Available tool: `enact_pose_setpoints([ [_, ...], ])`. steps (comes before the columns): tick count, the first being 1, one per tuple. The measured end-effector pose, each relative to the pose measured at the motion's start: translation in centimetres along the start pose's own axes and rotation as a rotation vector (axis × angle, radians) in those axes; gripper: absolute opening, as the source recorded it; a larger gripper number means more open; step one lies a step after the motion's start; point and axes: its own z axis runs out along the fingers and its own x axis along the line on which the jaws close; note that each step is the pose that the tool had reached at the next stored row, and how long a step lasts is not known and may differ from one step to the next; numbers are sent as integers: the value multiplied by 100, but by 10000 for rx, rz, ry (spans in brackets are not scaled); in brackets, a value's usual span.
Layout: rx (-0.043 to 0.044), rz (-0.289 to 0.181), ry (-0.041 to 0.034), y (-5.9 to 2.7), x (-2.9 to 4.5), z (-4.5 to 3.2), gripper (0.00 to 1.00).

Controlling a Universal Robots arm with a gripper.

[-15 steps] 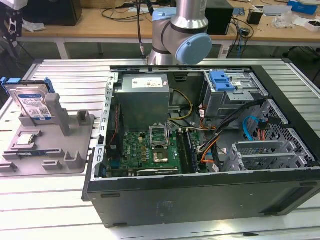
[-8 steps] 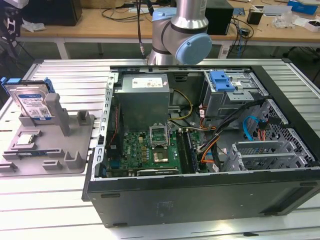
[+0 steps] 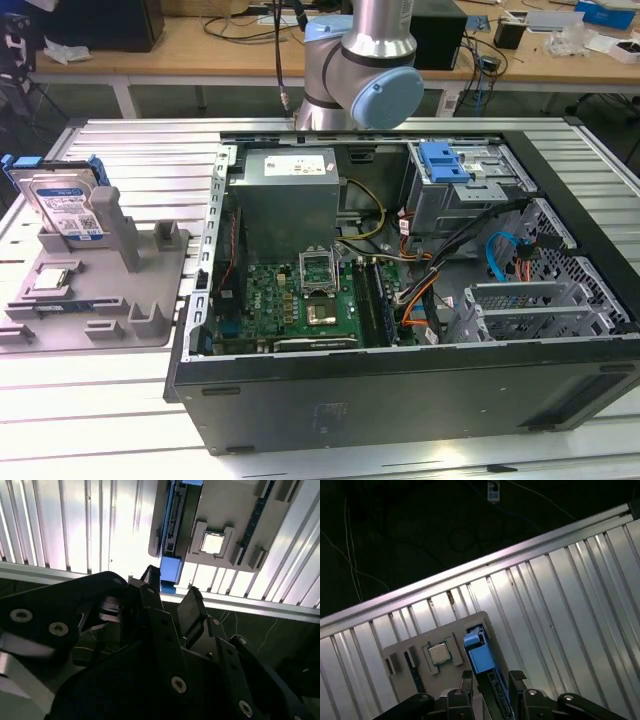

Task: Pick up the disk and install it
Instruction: 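Pick up the disk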

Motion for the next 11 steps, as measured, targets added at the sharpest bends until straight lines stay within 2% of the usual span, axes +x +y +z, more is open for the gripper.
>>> enact_pose_setpoints([
  [9, 52, -1862, 85, 0, 0, 0, 42],
  [11, 75, -2638, 121, 0, 0, 0, 42],
])
